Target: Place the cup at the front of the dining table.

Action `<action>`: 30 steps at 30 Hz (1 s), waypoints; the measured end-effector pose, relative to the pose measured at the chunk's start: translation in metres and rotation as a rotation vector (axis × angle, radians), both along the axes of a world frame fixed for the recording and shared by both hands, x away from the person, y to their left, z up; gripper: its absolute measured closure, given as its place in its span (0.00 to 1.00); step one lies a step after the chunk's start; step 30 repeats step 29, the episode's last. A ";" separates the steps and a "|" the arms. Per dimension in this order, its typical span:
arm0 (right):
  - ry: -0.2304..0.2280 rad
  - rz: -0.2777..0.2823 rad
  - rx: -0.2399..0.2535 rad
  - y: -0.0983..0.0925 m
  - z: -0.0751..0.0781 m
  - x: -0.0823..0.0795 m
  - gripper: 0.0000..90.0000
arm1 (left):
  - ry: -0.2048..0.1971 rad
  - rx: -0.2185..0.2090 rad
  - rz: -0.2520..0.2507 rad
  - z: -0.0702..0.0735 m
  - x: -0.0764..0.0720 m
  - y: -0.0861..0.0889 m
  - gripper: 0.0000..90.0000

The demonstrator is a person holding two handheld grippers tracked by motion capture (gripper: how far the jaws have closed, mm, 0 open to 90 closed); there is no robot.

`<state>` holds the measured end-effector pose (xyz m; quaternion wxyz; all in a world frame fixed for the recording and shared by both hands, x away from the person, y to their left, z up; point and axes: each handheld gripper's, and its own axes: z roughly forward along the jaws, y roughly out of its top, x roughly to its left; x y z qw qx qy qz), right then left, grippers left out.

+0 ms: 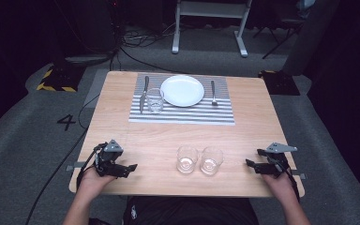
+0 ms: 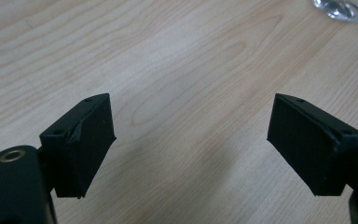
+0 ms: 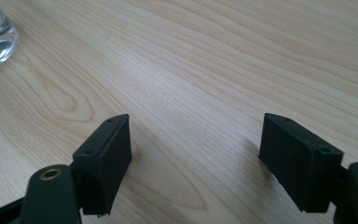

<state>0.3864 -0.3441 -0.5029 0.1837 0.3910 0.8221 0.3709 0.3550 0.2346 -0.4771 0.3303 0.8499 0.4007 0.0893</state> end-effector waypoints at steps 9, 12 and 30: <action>-0.002 0.000 0.000 0.000 0.000 0.000 0.28 | 0.023 0.037 -0.026 -0.014 0.004 0.000 0.14; -0.002 0.000 0.000 0.000 0.000 0.000 0.28 | -0.038 0.037 -0.010 -0.021 0.003 0.000 0.12; -0.006 0.006 -0.005 0.000 0.000 -0.001 0.29 | -0.074 0.039 -0.027 -0.026 0.003 -0.001 0.04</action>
